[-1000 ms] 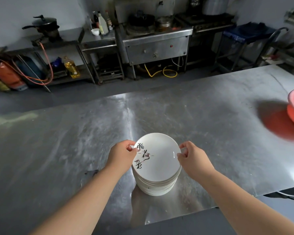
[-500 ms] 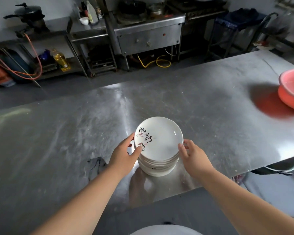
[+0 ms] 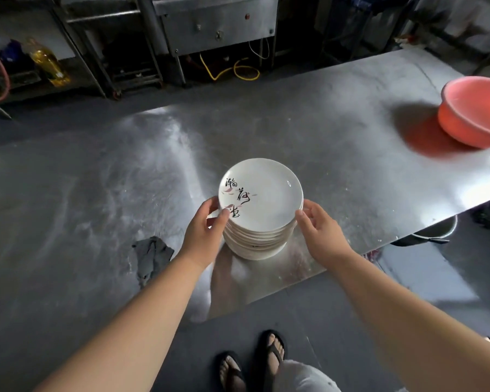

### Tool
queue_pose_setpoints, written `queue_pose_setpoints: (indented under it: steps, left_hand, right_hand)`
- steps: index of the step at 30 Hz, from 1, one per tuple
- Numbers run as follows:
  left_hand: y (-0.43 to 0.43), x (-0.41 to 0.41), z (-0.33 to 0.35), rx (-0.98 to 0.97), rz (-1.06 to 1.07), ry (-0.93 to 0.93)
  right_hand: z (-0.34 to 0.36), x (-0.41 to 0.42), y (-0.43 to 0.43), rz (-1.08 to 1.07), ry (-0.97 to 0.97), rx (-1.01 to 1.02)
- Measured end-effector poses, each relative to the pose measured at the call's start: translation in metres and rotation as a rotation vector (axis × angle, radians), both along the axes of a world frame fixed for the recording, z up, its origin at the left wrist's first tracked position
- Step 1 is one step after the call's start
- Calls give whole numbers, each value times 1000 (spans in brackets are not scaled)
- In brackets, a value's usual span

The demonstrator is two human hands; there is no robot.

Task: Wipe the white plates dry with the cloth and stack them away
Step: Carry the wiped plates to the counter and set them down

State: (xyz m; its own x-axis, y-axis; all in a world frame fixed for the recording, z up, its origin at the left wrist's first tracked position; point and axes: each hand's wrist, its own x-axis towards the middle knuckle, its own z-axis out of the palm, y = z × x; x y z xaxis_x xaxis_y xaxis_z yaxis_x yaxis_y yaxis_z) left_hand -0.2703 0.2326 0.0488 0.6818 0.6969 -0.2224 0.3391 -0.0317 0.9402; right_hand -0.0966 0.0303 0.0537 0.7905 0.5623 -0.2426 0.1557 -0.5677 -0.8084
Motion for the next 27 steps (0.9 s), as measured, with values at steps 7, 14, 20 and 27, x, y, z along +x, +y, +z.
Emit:
queue_pose_setpoints:
  steps: [7, 14, 20, 27]
  left_hand:
    - [0, 4, -4, -64, 31, -5]
    - [-2, 14, 3, -127, 105, 9]
    - [-6, 14, 3, -189, 150, -2]
    - [-15, 15, 8, -191, 183, -29]
  right_hand:
    - [-9, 4, 0, -11, 89, 50]
    - [-8, 12, 5, -14, 180, 73]
    - [-2, 10, 16, -26, 196, 125]
    - [-8, 18, 11, -20, 314, 100]
